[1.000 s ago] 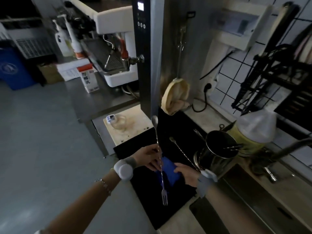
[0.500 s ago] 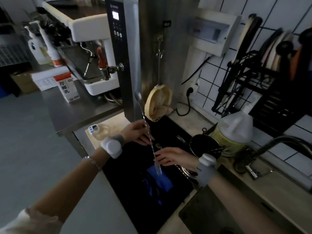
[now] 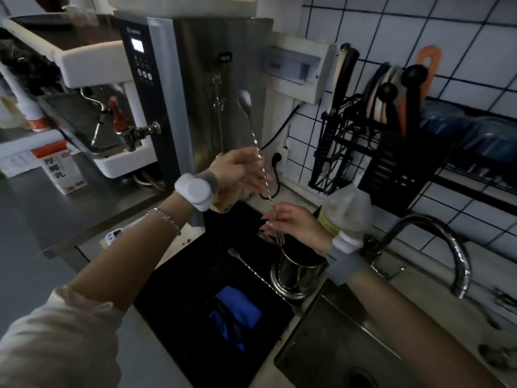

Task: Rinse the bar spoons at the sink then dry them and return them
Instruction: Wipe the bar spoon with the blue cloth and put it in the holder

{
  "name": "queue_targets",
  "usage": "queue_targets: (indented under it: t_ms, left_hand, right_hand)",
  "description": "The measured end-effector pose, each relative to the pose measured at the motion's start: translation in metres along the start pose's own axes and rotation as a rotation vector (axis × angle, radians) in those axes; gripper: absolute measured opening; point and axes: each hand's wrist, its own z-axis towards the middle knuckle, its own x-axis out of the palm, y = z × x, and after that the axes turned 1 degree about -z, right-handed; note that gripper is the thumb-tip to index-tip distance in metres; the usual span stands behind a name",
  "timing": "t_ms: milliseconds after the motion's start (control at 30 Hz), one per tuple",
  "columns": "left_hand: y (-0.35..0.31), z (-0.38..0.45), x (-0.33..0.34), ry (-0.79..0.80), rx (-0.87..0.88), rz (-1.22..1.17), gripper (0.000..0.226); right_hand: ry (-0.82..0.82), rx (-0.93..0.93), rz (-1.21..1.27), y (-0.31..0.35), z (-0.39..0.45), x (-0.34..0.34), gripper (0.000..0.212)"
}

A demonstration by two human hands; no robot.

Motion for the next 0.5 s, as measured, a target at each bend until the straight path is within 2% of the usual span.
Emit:
queue_targets:
  t_ms: [133,367,500]
  left_hand:
    - [0.019,0.024,0.036,0.113,-0.023,0.084,0.012]
    - [0.069,0.051,0.068,0.206,-0.165,0.35,0.018]
    - [0.097,0.057,0.063,0.213,-0.205,0.493,0.026]
  right_hand:
    - [-0.095,0.053,-0.091,-0.026,-0.006,-0.028,0.016]
    - [-0.163,0.258,-0.262,-0.062,-0.015,-0.038,0.05]
    - [-0.258,0.306,-0.25,-0.073,-0.025,-0.042,0.048]
